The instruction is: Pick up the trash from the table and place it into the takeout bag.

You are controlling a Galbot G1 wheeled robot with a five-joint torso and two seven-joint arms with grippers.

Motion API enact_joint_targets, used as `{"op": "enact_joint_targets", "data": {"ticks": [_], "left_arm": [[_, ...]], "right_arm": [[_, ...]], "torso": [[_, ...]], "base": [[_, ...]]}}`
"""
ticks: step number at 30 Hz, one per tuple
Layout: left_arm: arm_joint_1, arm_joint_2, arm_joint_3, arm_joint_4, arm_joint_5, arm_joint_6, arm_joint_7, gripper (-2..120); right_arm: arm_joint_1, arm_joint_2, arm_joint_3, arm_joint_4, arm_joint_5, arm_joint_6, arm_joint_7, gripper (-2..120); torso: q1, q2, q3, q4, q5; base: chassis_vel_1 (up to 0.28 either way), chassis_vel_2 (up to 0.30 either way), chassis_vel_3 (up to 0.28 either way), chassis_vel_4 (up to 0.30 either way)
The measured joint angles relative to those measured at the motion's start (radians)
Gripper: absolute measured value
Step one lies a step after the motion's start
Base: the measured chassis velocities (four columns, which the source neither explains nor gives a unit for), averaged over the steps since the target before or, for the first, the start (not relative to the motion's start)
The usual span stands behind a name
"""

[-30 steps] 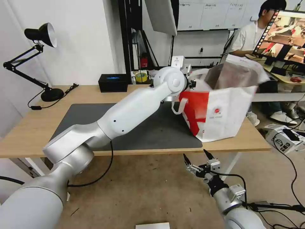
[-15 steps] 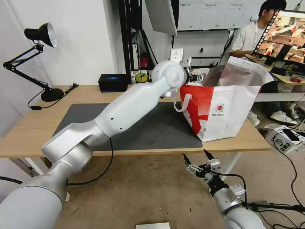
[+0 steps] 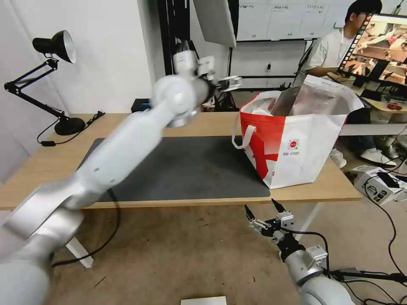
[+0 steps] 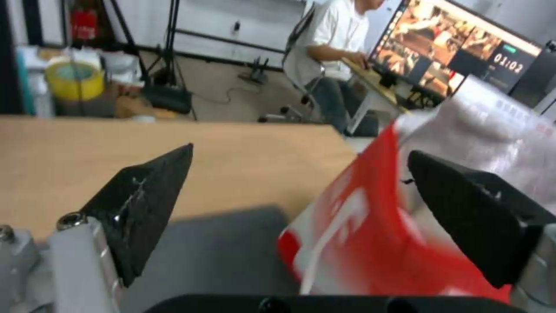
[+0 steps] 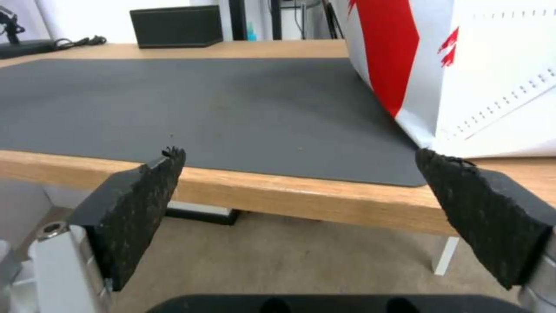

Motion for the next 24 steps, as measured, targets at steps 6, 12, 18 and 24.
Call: {"op": "enact_joint_targets", "data": {"ticks": [6, 12, 18, 24], "left_arm": [[0.175, 0.123, -0.128, -0.146, 0.034, -0.014, 0.029, 100], [0.372, 0.21, -0.284, -0.26, 0.069, -0.037, 0.058, 100], [0.657, 0.326, -0.46, -0.379, 0.166, -0.113, 0.088, 100], [0.911, 0.314, -0.611, -0.405, 0.328, -0.175, 0.163, 100]], "right_arm": [[0.0, 0.0, 0.0, 0.0, 0.0, 0.0, 0.0, 100], [0.0, 0.0, 0.0, 0.0, 0.0, 0.0, 0.0, 100], [0.0, 0.0, 0.0, 0.0, 0.0, 0.0, 0.0, 100], [0.0, 0.0, 0.0, 0.0, 0.0, 0.0, 0.0, 100]], "torso": [[0.0, 0.0, 0.0, -0.0002, 0.0004], [0.0, 0.0, 0.0, -0.0004, 0.0004], [0.0, 0.0, 0.0, -0.0002, 0.0006], [0.0, 0.0, 0.0, -0.0003, 0.0]], "base": [[0.0, 0.0, 0.0, 0.0], [0.0, 0.0, 0.0, 0.0], [0.0, 0.0, 0.0, 0.0], [0.0, 0.0, 0.0, 0.0]]}}
